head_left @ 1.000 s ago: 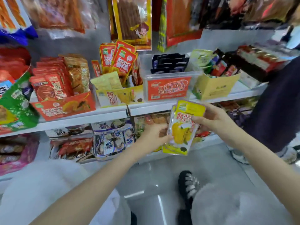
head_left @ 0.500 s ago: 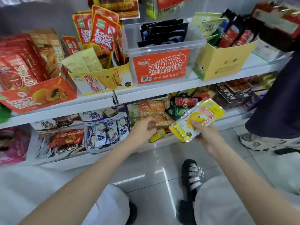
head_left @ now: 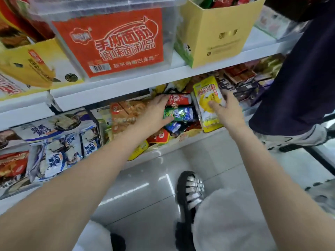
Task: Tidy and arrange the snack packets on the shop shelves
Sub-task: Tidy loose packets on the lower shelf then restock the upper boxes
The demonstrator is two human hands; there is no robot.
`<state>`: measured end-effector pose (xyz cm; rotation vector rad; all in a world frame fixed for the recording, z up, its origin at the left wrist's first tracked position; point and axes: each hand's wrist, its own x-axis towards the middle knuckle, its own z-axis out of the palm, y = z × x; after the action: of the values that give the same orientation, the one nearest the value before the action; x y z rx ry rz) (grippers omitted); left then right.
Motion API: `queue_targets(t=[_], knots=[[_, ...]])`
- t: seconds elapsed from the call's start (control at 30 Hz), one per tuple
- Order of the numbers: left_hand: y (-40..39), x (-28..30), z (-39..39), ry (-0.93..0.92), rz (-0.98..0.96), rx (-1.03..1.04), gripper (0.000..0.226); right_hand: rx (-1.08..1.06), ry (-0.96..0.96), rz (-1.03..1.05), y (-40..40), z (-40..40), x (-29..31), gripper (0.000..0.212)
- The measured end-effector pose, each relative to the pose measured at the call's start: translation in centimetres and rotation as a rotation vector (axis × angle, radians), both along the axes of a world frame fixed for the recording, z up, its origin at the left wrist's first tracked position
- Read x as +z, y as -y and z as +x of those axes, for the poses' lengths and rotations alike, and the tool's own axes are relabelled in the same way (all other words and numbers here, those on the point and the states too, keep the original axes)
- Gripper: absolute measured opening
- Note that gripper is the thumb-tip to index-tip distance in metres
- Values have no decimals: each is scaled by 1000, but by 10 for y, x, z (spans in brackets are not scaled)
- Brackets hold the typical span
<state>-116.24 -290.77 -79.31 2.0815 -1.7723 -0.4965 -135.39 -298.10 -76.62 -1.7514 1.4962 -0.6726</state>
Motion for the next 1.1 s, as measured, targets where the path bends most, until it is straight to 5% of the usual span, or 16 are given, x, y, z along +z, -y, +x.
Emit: queue_targets(t=[0.1, 0.2, 0.37, 0.6, 0.83, 1.0, 1.1], knots=[[21, 4, 2, 114, 217, -137, 97, -117, 36, -180, 2, -4, 0, 39], [32, 8, -2, 227, 480, -210, 125, 11, 22, -153, 5, 0, -12, 40], [17, 5, -13, 366, 527, -260, 132, 100, 12, -17, 5, 0, -23, 44], [-2, -10, -20, 325, 84, -146, 82, 55, 130, -42, 0, -9, -18, 58], [-13, 11, -8, 347, -242, -3, 32, -13, 191, 45, 1, -23, -20, 48], [-59, 22, 12, 404, -434, -147, 35, 55, 260, 66, -4, -15, -22, 55], [-93, 18, 24, 295, -406, -80, 34, 188, 60, 17, -8, 9, -31, 62]])
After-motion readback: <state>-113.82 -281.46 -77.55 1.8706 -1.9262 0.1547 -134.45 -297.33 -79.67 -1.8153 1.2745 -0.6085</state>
